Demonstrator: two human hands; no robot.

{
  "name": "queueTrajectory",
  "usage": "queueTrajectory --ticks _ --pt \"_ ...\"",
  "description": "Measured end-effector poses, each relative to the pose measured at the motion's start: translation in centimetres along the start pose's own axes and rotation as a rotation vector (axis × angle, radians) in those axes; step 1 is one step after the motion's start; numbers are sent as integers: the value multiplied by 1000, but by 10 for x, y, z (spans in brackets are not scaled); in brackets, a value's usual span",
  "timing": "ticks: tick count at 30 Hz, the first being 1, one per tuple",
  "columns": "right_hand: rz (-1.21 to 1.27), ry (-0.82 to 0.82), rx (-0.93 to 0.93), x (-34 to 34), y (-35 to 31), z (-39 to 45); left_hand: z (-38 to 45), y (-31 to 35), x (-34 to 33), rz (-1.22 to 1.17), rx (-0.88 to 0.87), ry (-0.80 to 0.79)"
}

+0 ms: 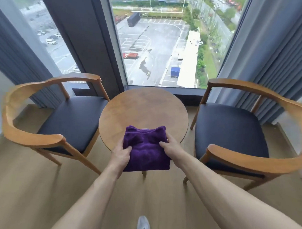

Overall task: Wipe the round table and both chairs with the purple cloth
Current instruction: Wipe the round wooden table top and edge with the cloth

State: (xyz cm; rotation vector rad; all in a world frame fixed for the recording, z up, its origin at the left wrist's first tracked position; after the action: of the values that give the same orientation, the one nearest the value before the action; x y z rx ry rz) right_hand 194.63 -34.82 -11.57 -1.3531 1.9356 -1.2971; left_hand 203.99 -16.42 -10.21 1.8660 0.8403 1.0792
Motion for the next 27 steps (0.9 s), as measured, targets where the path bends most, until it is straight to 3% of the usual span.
queueTrajectory --ticks 11,15,21,24,27 --pt "-101 139 -21 -19 10 159 172 -40 -15 110 -25 130" --pt "-422 198 -53 -21 43 198 203 -71 -18 569 -60 250" --pt "-889 146 251 -55 67 222 225 -99 -94 927 -369 -3" --pt "-905 103 262 -65 88 231 228 -123 -120 1092 -417 -65" --pt "-885 193 323 -57 97 231 231 -133 -121 1113 -476 -23"
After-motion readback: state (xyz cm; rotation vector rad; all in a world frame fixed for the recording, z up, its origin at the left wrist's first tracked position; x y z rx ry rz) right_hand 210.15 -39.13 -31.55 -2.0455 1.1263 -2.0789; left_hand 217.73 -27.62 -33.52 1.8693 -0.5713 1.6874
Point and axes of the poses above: each hand's wrist, its own z-axis towards the middle knuckle, its own x-axis out of the back of the hand, y = z × x, the point moved 8 cm from there along z, towards the middle knuckle, and after that the axes turned 3 degrees about y, right-handed, at the moved point
